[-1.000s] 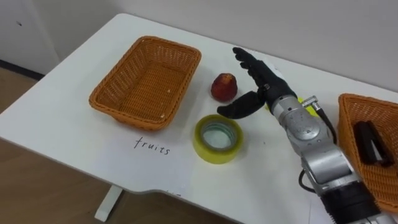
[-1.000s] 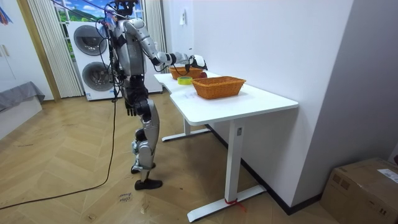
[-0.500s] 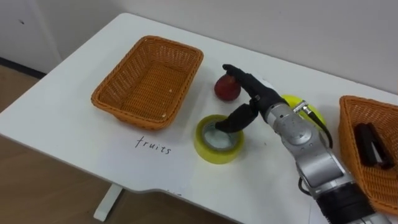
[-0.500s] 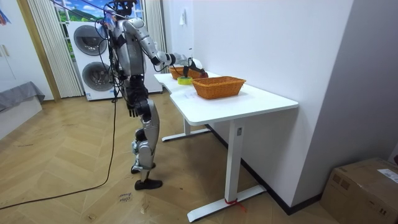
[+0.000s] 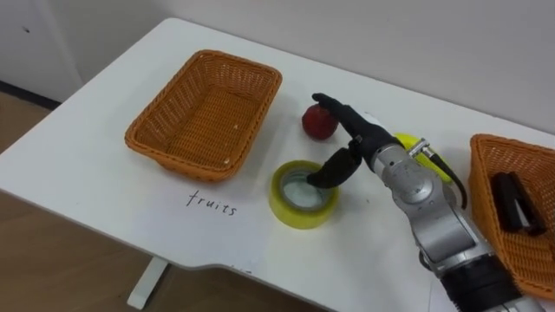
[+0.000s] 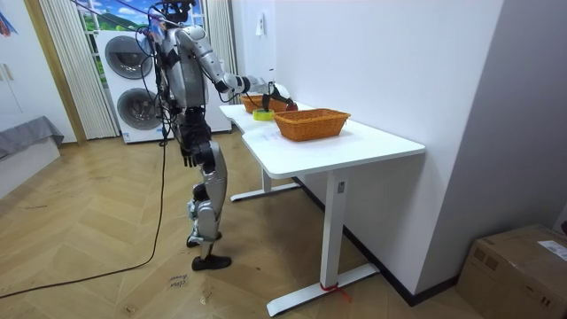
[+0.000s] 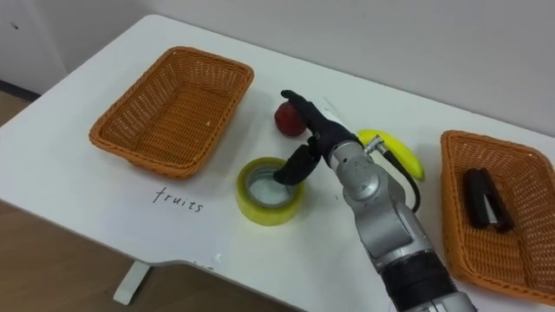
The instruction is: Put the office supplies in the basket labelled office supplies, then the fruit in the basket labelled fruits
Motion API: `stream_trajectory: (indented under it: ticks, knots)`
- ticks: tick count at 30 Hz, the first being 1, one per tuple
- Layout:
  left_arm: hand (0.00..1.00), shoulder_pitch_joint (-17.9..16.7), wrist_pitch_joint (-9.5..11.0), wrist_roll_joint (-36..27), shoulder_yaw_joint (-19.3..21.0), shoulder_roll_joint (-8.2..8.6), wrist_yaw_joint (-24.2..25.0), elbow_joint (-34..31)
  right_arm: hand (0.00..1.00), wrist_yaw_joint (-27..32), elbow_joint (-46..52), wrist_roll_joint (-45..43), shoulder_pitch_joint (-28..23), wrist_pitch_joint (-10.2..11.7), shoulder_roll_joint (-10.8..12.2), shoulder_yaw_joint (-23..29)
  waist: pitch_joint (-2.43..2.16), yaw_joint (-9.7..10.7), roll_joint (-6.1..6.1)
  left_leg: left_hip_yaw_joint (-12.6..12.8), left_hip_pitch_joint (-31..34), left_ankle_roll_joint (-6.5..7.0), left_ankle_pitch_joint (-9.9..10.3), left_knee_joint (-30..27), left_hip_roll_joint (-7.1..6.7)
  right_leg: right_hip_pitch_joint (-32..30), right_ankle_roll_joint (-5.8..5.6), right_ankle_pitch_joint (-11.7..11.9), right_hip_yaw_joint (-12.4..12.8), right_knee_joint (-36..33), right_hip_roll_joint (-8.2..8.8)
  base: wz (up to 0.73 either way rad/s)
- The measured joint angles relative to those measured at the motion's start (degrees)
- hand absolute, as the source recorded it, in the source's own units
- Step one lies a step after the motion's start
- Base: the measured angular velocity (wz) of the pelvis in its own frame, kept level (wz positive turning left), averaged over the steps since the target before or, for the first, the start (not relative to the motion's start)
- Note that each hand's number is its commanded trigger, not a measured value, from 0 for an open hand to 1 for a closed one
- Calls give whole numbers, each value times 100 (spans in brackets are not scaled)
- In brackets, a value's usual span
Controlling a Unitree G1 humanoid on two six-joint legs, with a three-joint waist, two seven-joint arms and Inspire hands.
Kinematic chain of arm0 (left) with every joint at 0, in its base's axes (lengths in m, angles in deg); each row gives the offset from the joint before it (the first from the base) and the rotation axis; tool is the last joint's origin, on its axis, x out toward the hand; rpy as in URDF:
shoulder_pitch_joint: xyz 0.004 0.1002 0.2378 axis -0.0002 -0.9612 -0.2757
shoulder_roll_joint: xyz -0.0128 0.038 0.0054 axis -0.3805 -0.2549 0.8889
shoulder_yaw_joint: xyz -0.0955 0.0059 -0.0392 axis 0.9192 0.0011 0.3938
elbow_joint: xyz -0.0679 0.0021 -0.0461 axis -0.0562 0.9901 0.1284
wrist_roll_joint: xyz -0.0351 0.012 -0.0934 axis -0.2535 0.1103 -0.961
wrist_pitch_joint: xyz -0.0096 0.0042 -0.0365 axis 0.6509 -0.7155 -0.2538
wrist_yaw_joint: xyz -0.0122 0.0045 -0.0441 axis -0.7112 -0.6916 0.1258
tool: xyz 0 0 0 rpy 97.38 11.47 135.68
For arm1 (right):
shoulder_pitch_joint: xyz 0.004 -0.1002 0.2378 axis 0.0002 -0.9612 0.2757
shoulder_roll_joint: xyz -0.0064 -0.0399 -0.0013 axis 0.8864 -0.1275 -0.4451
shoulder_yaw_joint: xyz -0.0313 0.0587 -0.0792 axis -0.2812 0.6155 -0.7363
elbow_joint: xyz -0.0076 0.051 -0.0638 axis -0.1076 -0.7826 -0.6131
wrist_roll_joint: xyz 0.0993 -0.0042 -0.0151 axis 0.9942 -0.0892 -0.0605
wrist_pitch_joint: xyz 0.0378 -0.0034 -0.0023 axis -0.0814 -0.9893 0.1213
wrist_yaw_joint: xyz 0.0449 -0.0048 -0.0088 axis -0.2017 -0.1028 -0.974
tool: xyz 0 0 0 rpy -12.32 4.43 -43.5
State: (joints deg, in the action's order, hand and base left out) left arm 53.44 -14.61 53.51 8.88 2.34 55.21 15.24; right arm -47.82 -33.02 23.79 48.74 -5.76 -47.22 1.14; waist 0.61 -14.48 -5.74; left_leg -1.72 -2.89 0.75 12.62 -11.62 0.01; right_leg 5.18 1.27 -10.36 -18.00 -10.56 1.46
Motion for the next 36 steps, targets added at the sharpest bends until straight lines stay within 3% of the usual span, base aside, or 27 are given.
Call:
stream_trajectory:
  ticks: [16,28,36]
  knots:
    - [0,13,6,-30,-20,-34,-152,-7,0,58,-100,-633,-11,-48,-10,-189,-18,-8,-103,0,-11,-2,0,-7,1,10,0,0,-65,-5,6,0]
    - [0,36,-25,-16,-9,13,-132,11,0,-72,103,-874,-23,-52,-9,-190,26,-24,-13,-3,-14,-2,0,0,3,13,0,0,-62,-1,1,0]
    - [0,190,147,5,-9,8,-141,230,0,-181,287,-981,-48,-43,-17,-196,-11,-152,20,2,10,-4,-4,-16,7,-29,0,0,-58,-1,-2,0]
